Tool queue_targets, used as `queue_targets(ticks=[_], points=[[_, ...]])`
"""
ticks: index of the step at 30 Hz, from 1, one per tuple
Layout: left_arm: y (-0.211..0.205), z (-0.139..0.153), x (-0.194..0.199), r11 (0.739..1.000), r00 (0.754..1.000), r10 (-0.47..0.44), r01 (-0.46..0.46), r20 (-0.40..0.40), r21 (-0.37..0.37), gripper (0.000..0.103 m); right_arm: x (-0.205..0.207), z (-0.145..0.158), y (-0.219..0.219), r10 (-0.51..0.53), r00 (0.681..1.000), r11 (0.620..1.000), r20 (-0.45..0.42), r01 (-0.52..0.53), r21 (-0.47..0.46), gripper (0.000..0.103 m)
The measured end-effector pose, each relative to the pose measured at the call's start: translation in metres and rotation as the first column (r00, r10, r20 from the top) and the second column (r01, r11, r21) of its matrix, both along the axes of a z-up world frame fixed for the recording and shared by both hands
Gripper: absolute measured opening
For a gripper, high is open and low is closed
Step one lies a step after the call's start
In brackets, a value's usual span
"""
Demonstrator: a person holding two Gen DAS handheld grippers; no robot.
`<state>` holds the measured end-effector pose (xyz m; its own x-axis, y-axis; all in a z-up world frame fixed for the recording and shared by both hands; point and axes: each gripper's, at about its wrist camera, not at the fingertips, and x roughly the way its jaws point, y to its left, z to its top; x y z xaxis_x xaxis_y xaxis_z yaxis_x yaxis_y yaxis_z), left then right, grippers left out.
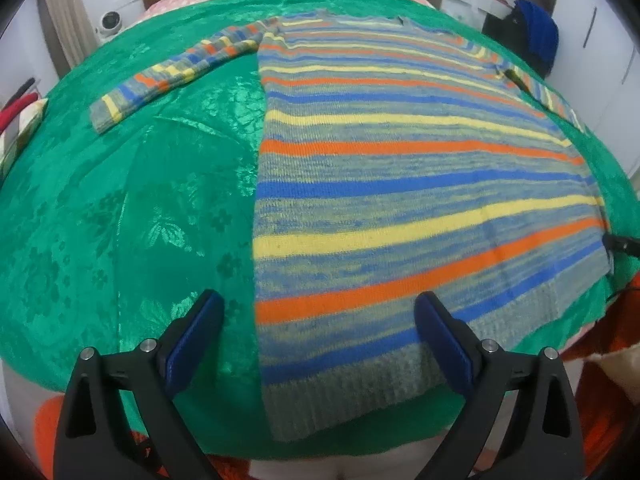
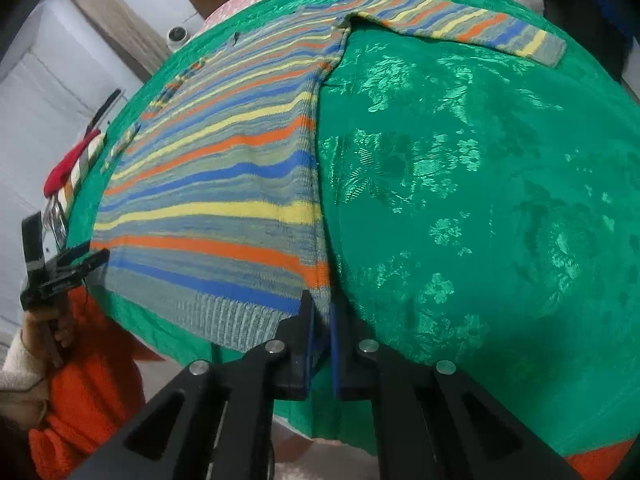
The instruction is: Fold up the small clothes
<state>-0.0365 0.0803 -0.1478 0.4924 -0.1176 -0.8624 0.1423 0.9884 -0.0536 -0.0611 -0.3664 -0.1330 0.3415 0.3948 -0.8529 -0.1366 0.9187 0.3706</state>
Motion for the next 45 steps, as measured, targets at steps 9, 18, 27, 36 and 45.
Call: queue_targets(ticks=[9, 18, 27, 36, 45], points=[[0.011, 0.055, 0.011, 0.987, 0.983, 0.064, -0.037, 0.174, -0.155, 0.101, -0.028, 0.062, -0.033, -0.09, 0.947, 0.982, 0.307, 0.136, -0.131, 0.079], [0.172, 0.065, 0.116, 0.909, 0.918, 0.367, -0.319, 0.152, -0.27, 0.1, -0.011, 0.052, -0.038, -0.188, 0.934, 0.975, 0.304, 0.214, -0.056, 0.079], [0.236, 0.018, 0.217, 0.825, 0.879, 0.471, -0.466, -0.067, -0.321, 0.058, -0.014, 0.024, -0.002, -0.079, 0.959, 0.983, 0.271, 0.12, -0.136, 0.079], [0.229, 0.016, 0.237, 0.834, 0.834, 0.551, -0.551, 0.005, -0.027, 0.002, -0.013, 0.027, -0.017, -0.122, 0.949, 0.973, 0.291, 0.172, -0.154, 0.079], [0.189, 0.049, 0.189, 0.852, 0.846, 0.521, -0.523, 0.116, -0.015, 0.092, -0.009, 0.032, -0.032, -0.183, 0.933, 0.965, 0.309, 0.23, -0.125, 0.079]])
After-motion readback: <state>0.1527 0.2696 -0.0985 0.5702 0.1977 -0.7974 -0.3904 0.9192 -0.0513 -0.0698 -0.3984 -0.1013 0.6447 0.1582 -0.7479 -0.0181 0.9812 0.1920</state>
